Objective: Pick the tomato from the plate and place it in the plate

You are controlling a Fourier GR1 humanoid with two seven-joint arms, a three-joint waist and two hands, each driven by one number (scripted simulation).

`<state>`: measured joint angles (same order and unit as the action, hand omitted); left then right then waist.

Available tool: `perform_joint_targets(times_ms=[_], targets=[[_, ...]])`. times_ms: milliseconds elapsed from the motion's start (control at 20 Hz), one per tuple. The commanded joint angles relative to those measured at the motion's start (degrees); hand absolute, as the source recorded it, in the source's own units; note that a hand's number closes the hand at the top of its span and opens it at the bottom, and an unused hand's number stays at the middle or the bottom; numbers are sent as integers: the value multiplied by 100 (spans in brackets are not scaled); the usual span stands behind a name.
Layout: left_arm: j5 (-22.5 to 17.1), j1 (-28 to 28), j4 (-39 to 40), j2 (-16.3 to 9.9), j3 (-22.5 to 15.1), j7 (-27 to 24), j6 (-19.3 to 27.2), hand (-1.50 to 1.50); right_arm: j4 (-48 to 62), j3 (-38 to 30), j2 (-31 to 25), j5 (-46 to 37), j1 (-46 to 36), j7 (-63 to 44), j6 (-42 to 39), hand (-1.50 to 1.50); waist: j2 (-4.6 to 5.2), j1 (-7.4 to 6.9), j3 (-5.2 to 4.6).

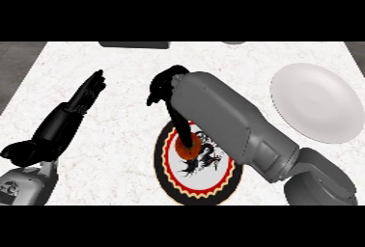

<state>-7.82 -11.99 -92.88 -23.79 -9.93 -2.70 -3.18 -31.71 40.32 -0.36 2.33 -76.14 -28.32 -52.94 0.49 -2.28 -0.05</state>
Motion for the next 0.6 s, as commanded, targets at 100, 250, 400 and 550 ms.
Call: perform_joint_targets(times_ms=[100,250,400,550], targets=[[179,-192,161,227,-45,57,56,0,970,-109,-7,-417,-381,499,-152,-150,35,2,2],[107,-539,341,255,70,97,-63,0,957,-23,35,-168,-293,574,-90,-150,62,-105,-2],[213,-194,122,271,49,53,-27,0,1058,-58,36,-188,-367,605,-458,-150,18,-50,0],[172,-273,325,295,98,-63,-165,0,953,280,36,-397,-14,873,-315,-150,46,-102,-2]])
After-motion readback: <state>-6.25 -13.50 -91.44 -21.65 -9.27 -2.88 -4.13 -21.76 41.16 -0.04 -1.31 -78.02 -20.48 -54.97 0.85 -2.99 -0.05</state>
